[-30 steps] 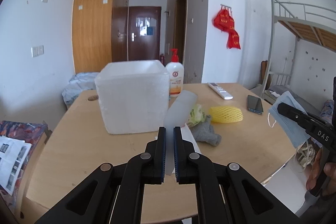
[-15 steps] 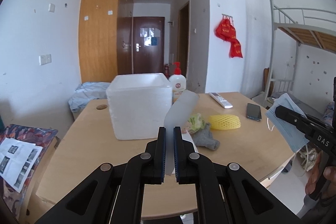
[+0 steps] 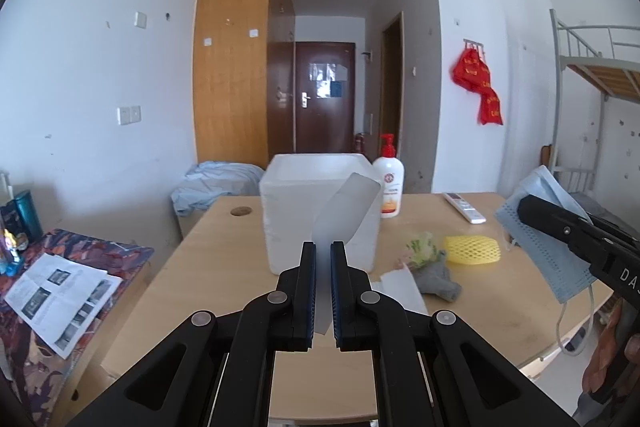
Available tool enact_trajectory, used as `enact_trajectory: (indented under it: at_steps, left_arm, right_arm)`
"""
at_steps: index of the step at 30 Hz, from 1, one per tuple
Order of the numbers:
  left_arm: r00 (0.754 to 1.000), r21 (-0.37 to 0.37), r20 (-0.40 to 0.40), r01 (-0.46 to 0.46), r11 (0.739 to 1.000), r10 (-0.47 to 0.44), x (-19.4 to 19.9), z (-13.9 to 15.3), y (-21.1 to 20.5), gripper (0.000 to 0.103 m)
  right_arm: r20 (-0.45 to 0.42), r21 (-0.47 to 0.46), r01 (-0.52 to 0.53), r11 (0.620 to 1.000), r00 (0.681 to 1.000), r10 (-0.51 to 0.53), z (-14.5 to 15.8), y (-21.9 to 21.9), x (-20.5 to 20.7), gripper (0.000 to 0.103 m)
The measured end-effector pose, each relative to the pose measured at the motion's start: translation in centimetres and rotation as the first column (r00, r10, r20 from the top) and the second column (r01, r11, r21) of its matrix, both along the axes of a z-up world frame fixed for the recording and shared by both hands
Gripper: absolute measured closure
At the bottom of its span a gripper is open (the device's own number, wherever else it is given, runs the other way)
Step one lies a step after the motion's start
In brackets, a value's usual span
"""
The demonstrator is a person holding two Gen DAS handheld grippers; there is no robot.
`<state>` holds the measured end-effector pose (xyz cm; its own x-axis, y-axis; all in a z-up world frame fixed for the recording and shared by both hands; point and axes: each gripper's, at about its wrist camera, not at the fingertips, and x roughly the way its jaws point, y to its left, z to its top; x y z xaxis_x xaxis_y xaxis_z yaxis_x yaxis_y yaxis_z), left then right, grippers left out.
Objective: Organize soft objects
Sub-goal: 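Carry the white roll and blue mask up to the white foam box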
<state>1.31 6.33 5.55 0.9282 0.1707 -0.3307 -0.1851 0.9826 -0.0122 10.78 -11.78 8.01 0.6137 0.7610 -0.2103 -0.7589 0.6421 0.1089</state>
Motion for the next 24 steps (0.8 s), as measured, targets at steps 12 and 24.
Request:
enact_trajectory:
  at_steps: [12,24]
  left_arm:
    - [0.990,-0.003,0.013,-0.140,0.990,0.140,0.5,0.5,2.7,0.096]
    - [0.987,-0.012,0.011,-0.159,0.987,0.159,3.7,1.3,4.0,0.096]
  right_arm:
    - [-0.009,-0.001,-0.115,0.993,0.993,0.115,0.3,4.3,1.2,0.097]
    - [-0.017,-0.018,-0.114,0.993,0.993,0.114,1.4,6.3,3.9,0.097]
